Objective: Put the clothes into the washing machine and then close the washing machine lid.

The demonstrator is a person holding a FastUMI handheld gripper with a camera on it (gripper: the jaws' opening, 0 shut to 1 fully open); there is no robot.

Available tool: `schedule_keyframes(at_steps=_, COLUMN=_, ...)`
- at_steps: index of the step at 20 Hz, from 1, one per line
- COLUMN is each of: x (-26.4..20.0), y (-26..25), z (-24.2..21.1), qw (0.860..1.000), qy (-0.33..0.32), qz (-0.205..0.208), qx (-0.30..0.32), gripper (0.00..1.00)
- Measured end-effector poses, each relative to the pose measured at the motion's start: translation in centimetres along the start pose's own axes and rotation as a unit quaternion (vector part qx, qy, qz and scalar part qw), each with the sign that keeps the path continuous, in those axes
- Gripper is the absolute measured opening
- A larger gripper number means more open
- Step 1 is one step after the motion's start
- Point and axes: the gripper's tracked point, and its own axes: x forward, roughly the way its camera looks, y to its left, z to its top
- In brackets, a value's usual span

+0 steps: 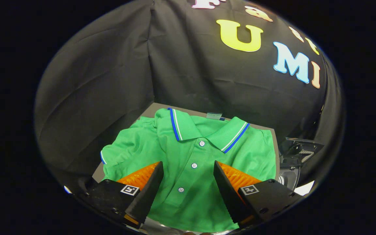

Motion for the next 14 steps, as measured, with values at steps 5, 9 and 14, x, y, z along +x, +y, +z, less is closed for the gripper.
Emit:
schedule_keyframes(at_steps=5, x=1.3, y=-0.3, z=-1.5, qw=0.999, qy=0.027, qz=-0.017, qx=-0.009, gripper=0.97)
schedule_keyframes(at_steps=9, x=1.6, y=-0.1, z=-1.7, qw=1.000, qy=0.028, qz=-0.006, qx=0.002, gripper=0.98)
schedule_keyframes(at_steps=14, x=1.6, y=0.4, z=-1.6, qw=1.000, qy=0.007, qz=0.015, qx=-0.014, gripper=0.97)
